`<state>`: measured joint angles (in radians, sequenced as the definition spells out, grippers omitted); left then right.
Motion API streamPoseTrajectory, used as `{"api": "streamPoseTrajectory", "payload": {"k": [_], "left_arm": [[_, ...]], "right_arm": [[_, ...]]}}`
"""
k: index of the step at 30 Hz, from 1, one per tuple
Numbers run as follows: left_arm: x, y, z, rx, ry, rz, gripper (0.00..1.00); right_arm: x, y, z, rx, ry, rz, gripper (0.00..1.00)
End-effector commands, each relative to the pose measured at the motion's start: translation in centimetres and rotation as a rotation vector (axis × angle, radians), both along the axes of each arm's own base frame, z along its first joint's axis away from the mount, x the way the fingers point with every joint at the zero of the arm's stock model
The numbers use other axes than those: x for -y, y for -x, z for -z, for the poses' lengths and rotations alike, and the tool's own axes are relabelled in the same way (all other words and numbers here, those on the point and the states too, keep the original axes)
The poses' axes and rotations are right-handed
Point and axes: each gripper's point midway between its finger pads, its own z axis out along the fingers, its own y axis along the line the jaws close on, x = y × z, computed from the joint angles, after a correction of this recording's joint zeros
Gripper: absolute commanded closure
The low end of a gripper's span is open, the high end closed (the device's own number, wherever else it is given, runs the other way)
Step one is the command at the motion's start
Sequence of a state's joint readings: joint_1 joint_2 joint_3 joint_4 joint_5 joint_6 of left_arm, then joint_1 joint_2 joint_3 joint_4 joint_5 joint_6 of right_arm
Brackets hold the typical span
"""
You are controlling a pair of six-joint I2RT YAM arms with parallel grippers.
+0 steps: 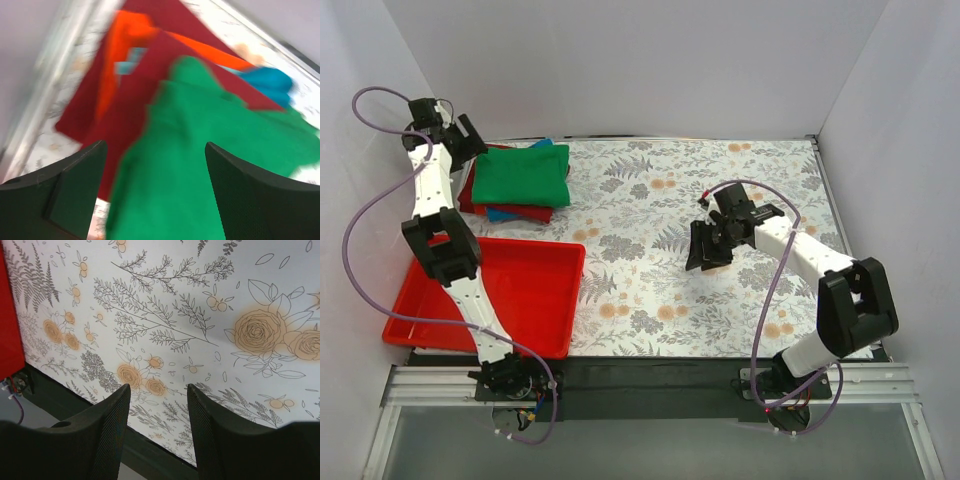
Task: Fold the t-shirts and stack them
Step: Neatly place the folded tshirt to the corner
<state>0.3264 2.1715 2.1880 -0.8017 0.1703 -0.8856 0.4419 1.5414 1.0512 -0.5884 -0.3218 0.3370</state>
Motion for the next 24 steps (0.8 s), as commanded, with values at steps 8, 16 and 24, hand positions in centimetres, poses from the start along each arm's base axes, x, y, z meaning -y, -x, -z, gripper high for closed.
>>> {"api": "streamPoseTrajectory", "payload": {"k": [8,16,24], "left_arm": [[2.3,5.8,-3.0,0.126,-0.058,-0.215,0.21],[14.9,13.8,-8.2,0.315,-0.061,-0.025,0.21],[24.4,22.2,-1.8,0.178,-0.004,0.205,0.20]], "right_arm": [[0.8,-1.0,-6.3,0.201,-0.019,0.032,0.44],[2.4,-1.8,-7.1,0.294,0.050,0.068,0.44],[3.9,-2.4,-7.9,0.391,0.089,0.122,0.44]]}}
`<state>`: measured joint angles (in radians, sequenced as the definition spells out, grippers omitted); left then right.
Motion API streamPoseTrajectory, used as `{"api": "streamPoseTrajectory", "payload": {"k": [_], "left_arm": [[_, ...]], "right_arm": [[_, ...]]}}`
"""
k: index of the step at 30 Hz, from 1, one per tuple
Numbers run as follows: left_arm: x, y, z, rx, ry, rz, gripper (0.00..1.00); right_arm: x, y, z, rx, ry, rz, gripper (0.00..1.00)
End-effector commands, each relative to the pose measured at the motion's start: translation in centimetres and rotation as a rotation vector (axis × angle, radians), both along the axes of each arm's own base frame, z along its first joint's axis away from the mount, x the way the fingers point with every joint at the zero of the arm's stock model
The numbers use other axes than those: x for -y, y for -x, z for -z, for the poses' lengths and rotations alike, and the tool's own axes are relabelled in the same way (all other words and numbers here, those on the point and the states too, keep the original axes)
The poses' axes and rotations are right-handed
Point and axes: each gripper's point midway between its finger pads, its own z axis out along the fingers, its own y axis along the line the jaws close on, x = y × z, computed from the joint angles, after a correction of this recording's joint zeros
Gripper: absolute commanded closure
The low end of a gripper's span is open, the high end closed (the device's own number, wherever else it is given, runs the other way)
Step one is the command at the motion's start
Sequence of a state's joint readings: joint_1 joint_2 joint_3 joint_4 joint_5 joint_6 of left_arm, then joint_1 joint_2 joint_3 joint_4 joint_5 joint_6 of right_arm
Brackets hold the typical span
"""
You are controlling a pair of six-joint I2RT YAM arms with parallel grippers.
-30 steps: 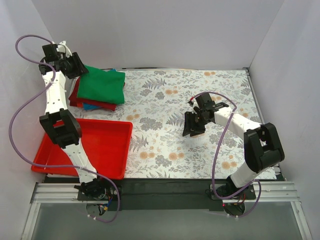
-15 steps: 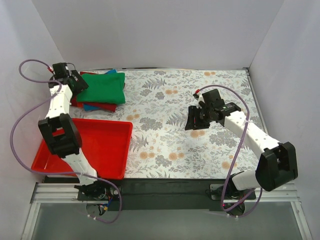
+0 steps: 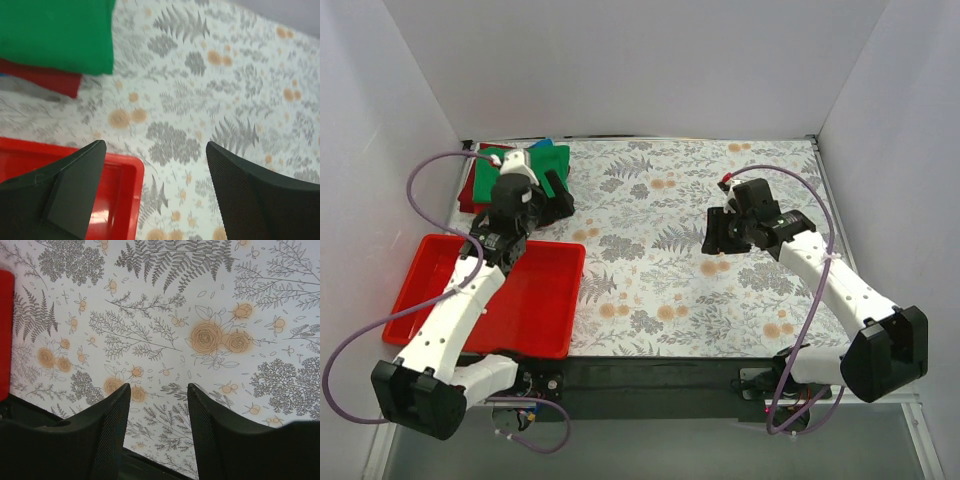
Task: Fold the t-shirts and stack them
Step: Neatly place the folded tshirt to the corner
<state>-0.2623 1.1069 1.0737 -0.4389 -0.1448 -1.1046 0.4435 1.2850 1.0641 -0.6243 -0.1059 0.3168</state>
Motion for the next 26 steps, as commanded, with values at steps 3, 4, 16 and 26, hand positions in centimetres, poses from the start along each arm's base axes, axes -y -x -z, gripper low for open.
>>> {"api": "streamPoseTrajectory", "payload": {"k": [3,4,16,26], "left_arm": [[3.4,5.1,7.1,-0.191,-0.006,0.055,0.20],[3.8,5.8,7.4,-0.198,0.001,0.071,0.20],[3.4,10.2,8.9,-0.172,0.051,0.074,0.17],[2.8,11.5,11.6,-0.266,0.034,0.053,0.16]], "right_arm": [[0.9,-0.8,-1.5,0.109,0.017,0.029,0.44],[1.0,-0.6,-1.4,0.108,0.018,0.027,0.44],[2.2,0.8,-1.3,0.163,-0.003,0.075,0.44],[2.2,1.6,-0.1,0.148,-0.017,0.072,0.44]]}}
